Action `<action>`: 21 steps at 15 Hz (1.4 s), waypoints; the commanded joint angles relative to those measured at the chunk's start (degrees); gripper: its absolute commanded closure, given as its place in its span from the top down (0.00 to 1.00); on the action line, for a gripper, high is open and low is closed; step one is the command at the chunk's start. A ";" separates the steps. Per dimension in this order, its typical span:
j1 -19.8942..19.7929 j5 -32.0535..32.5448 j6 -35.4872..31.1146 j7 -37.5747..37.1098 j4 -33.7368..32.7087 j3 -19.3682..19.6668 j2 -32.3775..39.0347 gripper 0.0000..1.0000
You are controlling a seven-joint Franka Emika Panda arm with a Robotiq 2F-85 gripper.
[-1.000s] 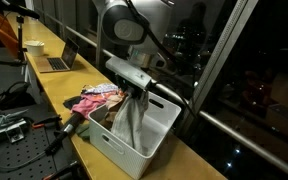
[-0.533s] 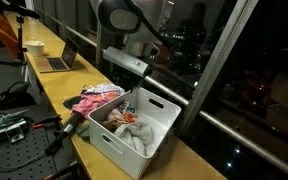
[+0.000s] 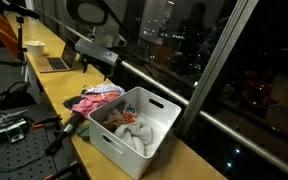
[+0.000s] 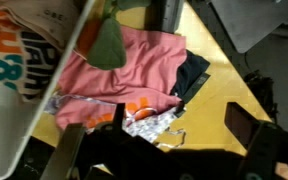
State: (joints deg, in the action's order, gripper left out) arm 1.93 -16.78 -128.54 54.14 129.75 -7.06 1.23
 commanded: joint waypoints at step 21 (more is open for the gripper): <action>5.52 21.18 -8.01 29.16 -5.00 -1.93 20.16 1.00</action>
State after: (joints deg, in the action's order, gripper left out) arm 8.32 -0.01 -135.09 83.64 128.09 -9.16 17.58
